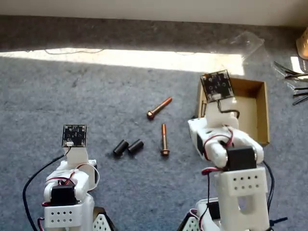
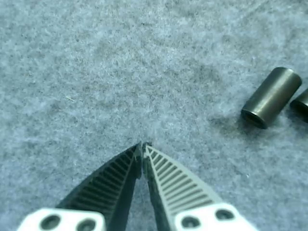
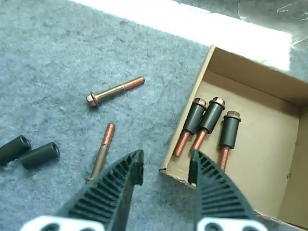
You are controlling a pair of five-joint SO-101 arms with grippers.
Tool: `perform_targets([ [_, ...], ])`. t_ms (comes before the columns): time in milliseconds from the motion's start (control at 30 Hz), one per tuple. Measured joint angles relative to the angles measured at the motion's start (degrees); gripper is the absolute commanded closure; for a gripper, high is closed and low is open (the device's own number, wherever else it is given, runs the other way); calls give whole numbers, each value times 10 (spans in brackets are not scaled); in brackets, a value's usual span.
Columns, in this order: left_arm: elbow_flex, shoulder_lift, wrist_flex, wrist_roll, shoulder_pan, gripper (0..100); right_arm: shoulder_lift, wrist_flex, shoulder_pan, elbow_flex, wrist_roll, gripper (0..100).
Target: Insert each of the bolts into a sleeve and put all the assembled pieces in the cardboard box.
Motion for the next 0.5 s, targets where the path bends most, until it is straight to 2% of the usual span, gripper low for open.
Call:
perform_targets([
  [100,0,0,0,0,0,973,72,10,-33,-40,0,853],
  [267,0,0,0,0,0,973,178,78,-140,-117,2,853],
  [500,0,0,0,0,0,973,279,98,-228,-204,123,853],
])
